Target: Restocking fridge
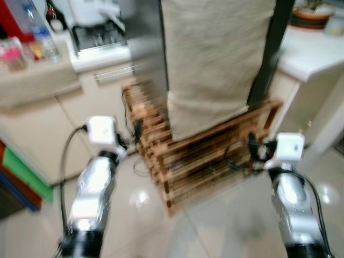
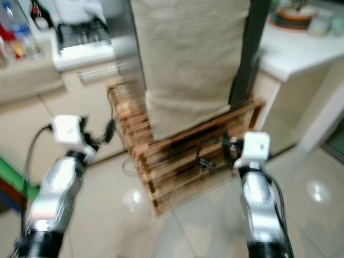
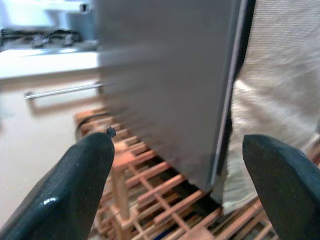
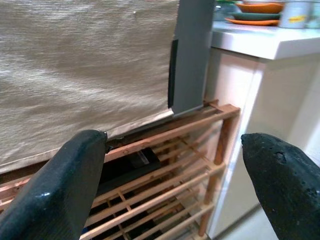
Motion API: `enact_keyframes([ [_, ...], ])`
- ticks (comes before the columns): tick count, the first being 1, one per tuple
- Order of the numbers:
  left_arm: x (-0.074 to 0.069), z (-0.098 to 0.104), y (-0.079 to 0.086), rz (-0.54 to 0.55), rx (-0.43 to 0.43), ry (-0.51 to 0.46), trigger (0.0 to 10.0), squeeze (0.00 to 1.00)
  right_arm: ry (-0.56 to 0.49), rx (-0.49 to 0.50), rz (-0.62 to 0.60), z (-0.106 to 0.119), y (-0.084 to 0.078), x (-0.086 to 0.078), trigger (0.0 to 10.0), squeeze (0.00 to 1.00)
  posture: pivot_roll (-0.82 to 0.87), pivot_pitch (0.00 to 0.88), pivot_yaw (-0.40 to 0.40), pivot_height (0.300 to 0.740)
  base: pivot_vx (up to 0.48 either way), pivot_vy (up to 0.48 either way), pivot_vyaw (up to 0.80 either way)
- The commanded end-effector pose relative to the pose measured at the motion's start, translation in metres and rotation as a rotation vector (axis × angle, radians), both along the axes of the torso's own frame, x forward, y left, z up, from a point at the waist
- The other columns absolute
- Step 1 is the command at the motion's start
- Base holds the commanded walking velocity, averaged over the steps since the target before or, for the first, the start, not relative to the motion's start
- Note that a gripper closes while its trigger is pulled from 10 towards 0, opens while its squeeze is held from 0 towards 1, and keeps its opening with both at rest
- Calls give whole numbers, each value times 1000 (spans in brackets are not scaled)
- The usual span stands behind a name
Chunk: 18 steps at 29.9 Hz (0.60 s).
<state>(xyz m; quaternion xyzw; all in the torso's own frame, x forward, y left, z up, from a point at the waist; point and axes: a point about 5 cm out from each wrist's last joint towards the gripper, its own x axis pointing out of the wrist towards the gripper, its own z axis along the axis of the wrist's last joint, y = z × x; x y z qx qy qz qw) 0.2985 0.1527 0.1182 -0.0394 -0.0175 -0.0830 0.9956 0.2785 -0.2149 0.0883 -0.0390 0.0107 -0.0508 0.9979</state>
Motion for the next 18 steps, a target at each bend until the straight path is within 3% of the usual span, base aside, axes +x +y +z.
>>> enact_keyframes([
  [1, 3, 4, 9, 35, 20, -11, 10000, 0, -18, 30, 11, 4, 5, 4, 10000, 0, -90, 0, 60, 740, 0, 0, -756],
  [10, 5, 2, 16, 74, -35, 14, 10000, 0, -26, 37, 7, 5, 9, 9, 10000, 0, -87, 0, 60, 740, 0, 0, -760],
  [18, 10, 10, 17, 68, 7, -20, 10000, 0, -17, 14, 27, 4, 14, 11, 10000, 0, -84, 0, 59, 740, 0, 472, -763],
])
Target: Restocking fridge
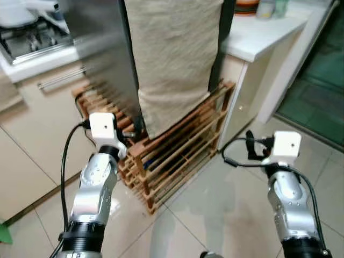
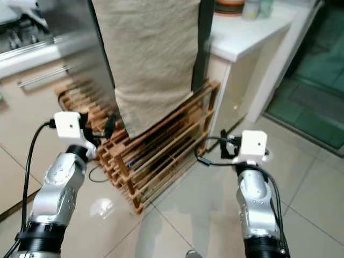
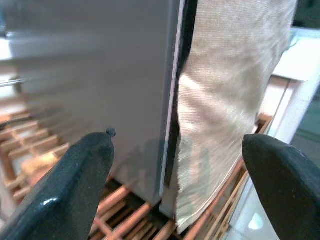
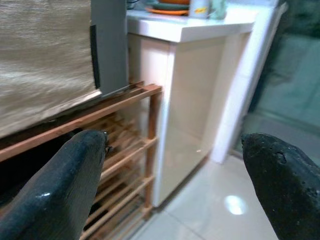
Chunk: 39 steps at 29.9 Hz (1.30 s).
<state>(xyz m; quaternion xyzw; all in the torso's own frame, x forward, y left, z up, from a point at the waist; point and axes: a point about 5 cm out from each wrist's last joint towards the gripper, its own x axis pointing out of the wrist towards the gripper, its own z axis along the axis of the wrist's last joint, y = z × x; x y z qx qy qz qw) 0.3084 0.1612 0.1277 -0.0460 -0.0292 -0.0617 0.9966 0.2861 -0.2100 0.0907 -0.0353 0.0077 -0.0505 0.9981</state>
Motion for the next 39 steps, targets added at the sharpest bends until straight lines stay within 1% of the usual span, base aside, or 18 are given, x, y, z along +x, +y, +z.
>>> enact_keyframes([
  [1, 0, 1, 9, 24, 21, 0, 10000, 0, -9, 1, 27, 1, 10, 4, 10000, 0, -84, 0, 60, 740, 0, 450, -763],
  [8, 0, 0, 8, 14, 5, 11, 10000, 0, 0, 8, 22, -2, 10, 1, 10000, 0, -87, 0, 63, 740, 0, 469, -753],
  [14, 2, 2, 3, -1, 63, 2, 10000, 0, 6, 9, 19, -4, 9, 0, 10000, 0, -89, 0, 65, 740, 0, 438, -752],
  [16, 3, 1, 3, 6, 67, 10, 10000, 0, 2, 5, 10, -4, 8, -1, 10000, 0, -92, 0, 66, 740, 0, 0, -756],
  [21, 5, 4, 2, 14, 28, -5, 10000, 0, -7, -7, 0, -2, 5, -1, 10000, 0, -99, 0, 66, 740, 0, 0, 0],
  [25, 6, 7, -1, 21, 25, -12, 10000, 0, -16, -16, -1, 0, 5, -1, 10000, 0, -100, 0, 64, 740, 0, 0, 0],
  [28, 14, 16, -8, 29, 12, -20, 10000, 0, -30, -22, 1, 4, 6, 1, 10000, 0, -98, 0, 59, 740, 0, 0, 0],
  [29, 14, 16, -8, 29, 12, -20, 10000, 0, -30, -22, 1, 4, 6, 1, 10000, 0, -98, 0, 59, 740, 0, 0, 0],
  [32, 27, 24, -17, 21, 7, -15, 10000, 0, -38, -21, 4, 7, 8, 3, 10000, 0, -94, 0, 56, 740, 0, 0, 0],
  [34, 36, 31, -20, 12, 7, -16, 10000, 0, -45, -19, 10, 8, 11, 4, 10000, 0, -103, 0, 65, 740, 0, 0, 0],
  [38, 39, 33, -22, -12, 19, -20, 10000, 0, -52, -18, 8, 9, 11, 4, 10000, 0, -104, 0, 69, 740, 0, 0, 0],
  [39, 40, 33, -26, -29, 20, -17, 10000, 0, -53, -18, 7, 10, 11, 4, 10000, 0, -104, 0, 70, 740, 0, 0, 0],
])
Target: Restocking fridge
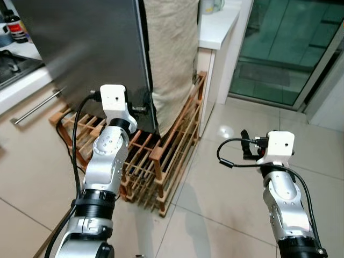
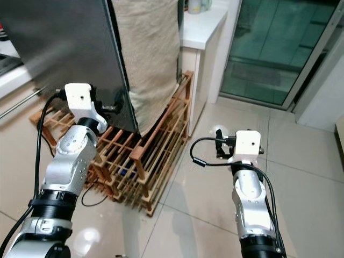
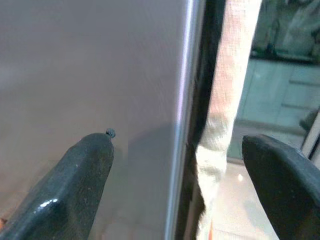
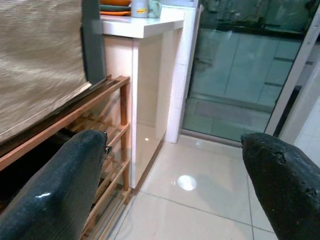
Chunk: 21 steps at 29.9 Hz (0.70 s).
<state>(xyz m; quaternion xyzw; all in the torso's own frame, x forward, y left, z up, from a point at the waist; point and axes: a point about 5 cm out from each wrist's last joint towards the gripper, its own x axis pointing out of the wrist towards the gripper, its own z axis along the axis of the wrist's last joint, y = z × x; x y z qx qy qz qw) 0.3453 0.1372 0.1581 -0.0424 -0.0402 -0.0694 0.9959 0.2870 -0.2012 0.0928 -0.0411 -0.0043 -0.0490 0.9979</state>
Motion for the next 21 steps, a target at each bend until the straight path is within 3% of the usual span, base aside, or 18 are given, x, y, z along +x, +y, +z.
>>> enact_keyframes([
  [1, 5, 3, -11, -46, -2, 5, 10000, 0, -30, -4, 3, 7, 3, 2, 10000, 0, -104, 0, 71, 740, 0, 0, 0],
  [8, 23, 20, -35, -94, -27, -20, 10000, 0, -26, -6, 0, 6, 4, -4, 10000, 0, -126, 0, 81, 740, 0, 0, 0],
  [21, 37, 31, -47, -122, -76, -12, 10000, 0, -14, -12, -27, 4, -1, -17, 10000, 0, -167, 0, 101, 740, 0, 0, 0],
])
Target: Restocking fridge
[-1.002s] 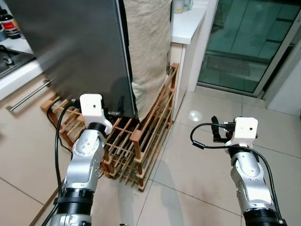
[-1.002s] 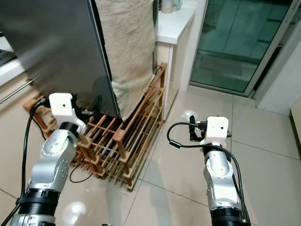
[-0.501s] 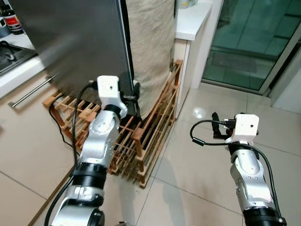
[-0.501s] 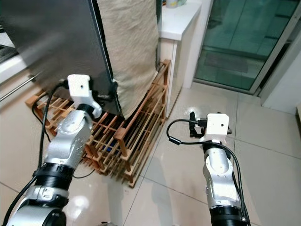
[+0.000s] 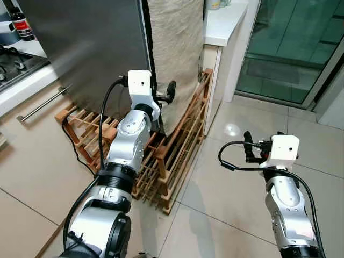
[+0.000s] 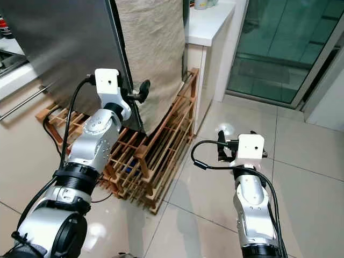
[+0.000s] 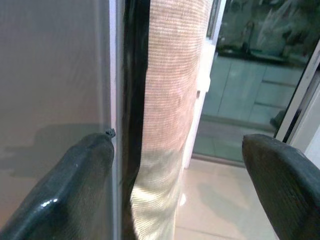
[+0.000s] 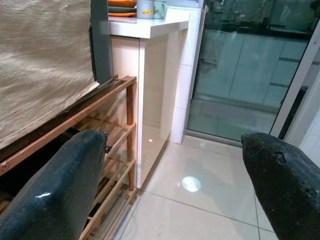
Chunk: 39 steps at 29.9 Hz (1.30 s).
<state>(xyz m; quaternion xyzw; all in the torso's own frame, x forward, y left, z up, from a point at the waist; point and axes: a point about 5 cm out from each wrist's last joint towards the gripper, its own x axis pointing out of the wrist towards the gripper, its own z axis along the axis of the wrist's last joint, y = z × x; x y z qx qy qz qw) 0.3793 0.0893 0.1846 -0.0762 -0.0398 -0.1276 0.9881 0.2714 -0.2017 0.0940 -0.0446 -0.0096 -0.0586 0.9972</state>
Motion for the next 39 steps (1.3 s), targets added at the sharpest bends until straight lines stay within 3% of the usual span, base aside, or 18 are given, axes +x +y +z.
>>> enact_keyframes([
  [1, 3, 5, 1, -1, -13, -11, 10000, 0, -3, -5, -8, 3, 0, -1, 10000, 0, -167, 0, 101, 740, 0, 0, 0],
  [15, 18, 18, -4, 33, -18, -14, 10000, 0, 12, -2, -16, 0, 2, -8, 10000, 0, -175, 0, 117, 740, 0, 0, 0],
  [23, 20, 23, -26, -38, -79, -5, 10000, 0, 10, 0, -27, 2, 1, -9, 10000, 0, -190, 0, 127, 740, 0, 0, 0],
  [30, 10, 20, -77, -287, -26, 17, 10000, 0, 5, -4, -30, 4, 0, -11, 10000, 0, -208, 0, 132, 740, 0, 0, 0],
  [36, -8, 32, -133, -498, -178, 55, 10000, 0, 18, -7, -36, 0, 1, -19, 10000, 0, -253, 0, 162, 740, 0, 0, 0],
  [37, -18, 40, -153, -587, -223, 37, 10000, 0, 25, -5, -42, -2, 2, -22, 10000, 0, -268, 0, 170, 740, 0, 0, 0],
  [38, -18, 40, -153, -587, -223, 37, 10000, 0, 25, -5, -42, -2, 2, -22, 10000, 0, -268, 0, 170, 740, 0, 0, 0],
  [39, -24, 45, -165, -640, -253, 29, 10000, 0, 29, -4, -46, -3, 2, -25, 10000, 0, -278, 0, 177, 740, 0, 0, 0],
])
